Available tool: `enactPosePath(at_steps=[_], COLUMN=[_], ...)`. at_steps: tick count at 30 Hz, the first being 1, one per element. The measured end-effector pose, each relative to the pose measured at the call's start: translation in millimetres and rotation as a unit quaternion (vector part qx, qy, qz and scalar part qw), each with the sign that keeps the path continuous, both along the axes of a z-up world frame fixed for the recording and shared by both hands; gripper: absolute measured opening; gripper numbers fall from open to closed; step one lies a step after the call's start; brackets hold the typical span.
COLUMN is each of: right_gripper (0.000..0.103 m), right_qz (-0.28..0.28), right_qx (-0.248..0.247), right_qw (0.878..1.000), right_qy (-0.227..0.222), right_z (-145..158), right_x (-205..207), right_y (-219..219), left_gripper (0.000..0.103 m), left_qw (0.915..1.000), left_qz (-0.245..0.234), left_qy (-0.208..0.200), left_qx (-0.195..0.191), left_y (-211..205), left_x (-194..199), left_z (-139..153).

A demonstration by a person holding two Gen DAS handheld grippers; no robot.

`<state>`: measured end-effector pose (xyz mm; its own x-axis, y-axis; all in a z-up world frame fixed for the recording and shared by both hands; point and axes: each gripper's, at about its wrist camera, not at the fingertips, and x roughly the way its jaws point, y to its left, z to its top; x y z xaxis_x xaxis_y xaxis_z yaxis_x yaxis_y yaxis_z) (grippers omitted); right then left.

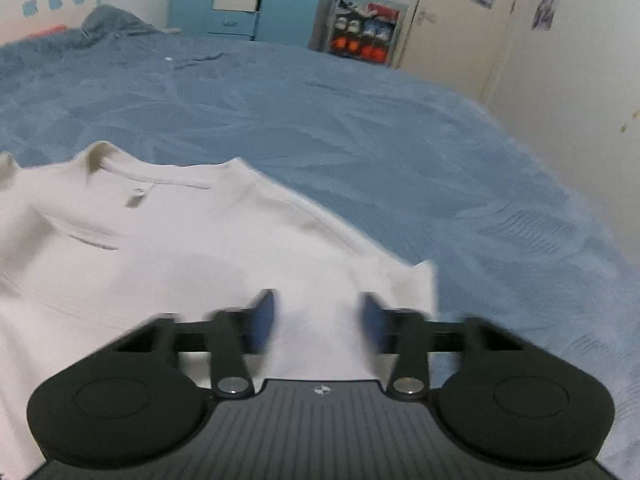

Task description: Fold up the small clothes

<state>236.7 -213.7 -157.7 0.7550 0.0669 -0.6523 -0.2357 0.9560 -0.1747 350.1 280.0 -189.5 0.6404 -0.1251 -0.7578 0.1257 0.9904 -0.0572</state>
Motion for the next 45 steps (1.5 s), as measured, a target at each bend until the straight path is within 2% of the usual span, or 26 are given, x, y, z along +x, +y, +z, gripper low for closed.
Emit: enactPosePath(at_steps=[1,3,5,7,11,15,17,18,23,26,27,30,33,35,38,39,41,42,43,45], right_gripper=[0.014,0.010,0.009,0.009,0.008,0.008,0.008,0.008,0.008,0.014,0.018,0.024,0.026,0.026,0.026,0.026,0.022,0.010,0.008,0.008], right_qz=[-0.004,-0.010,-0.020,-0.030,-0.059,-0.084,-0.096,-0.103,-0.144,-0.141,-0.135,-0.118,-0.111,-0.111,-0.113,-0.113,-0.112,-0.112,-0.110,-0.106], right_qx=[0.005,0.006,0.008,0.011,0.043,0.054,0.063,0.061,0.062,0.048,0.041,0.032,0.036,0.043,0.048,0.048,0.042,0.039,0.037,0.033], right_qw=[1.000,1.000,0.999,0.997,0.989,0.982,0.981,0.982,0.986,0.988,0.989,0.991,0.991,0.991,0.991,0.991,0.991,0.991,0.992,0.991], right_qy=[-0.003,-0.019,-0.040,-0.073,-0.130,-0.158,-0.154,-0.147,-0.057,-0.046,-0.051,-0.063,-0.059,-0.058,-0.058,-0.058,-0.059,-0.058,-0.058,-0.080], right_z=[-1.1,2.1,14.2,33.7,71.6,87.8,86.0,80.3,24.6,-1.1,-4.5,-4.2,-1.1,-0.2,0.4,-0.3,-0.8,-0.5,0.7,8.6], right_x=[-1.2,-1.7,-8.9,-19.2,-37.2,-40.5,-36.1,-30.7,5.3,11.1,10.9,7.7,7.1,4.6,0.7,0.1,0.1,0.4,0.3,-5.8], right_y=[-0.6,1.0,2.1,1.2,-14.0,-27.0,-33.6,-35.1,-43.5,-41.9,-39.9,-35.4,-36.5,-39.0,-37.1,-36.1,-34.9,-34.9,-34.9,-35.3], left_gripper=[0.011,0.008,0.007,0.007,0.007,0.007,0.005,0.000,0.000,0.000,0.003,0.041,0.043,0.046,0.046,0.040,0.004,0.005,0.005,0.005], left_qw=[0.9995,0.9987,0.9985,0.9979,0.9950,0.9926,0.9908,0.9904,0.9921,0.9921,0.9921,0.9918,0.9924,0.9962,0.9993,0.9994,0.9997,0.9999,0.9998,0.9982], left_qz=[0.006,0.023,0.030,0.024,0.023,0.034,0.056,0.069,0.107,0.108,0.105,0.090,0.055,0.029,0.008,0.008,0.006,0.011,0.012,0.030], left_qy=[0.003,-0.008,-0.025,-0.050,-0.077,-0.111,-0.120,-0.116,-0.060,-0.047,-0.050,-0.059,-0.069,-0.060,-0.037,-0.031,-0.016,-0.009,-0.014,-0.051], left_qx=[-0.031,-0.044,-0.039,-0.034,-0.059,-0.037,-0.029,-0.030,-0.027,-0.043,-0.047,-0.070,-0.086,-0.057,-0.002,0.011,0.016,0.003,-0.002,0.002], left_y=[4.2,7.2,4.3,1.2,5.9,6.1,9.2,14.2,24.2,27.1,23.4,21.8,11.4,-1.2,-20.6,-22.6,-24.7,-21.8,-19.8,-16.0], left_x=[-1.3,-7.9,-14.5,-27.3,-49.0,-78.1,-80.3,-78.7,-51.7,-50.1,-52.4,-54.1,-53.6,-44.0,-29.1,-23.2,-14.2,-13.2,-15.9,-25.8], left_z=[-1.0,4.7,16.0,39.9,82.7,111.6,108.0,100.2,48.1,33.2,32.1,33.2,42.9,44.7,24.9,18.9,7.0,5.4,8.3,22.0])
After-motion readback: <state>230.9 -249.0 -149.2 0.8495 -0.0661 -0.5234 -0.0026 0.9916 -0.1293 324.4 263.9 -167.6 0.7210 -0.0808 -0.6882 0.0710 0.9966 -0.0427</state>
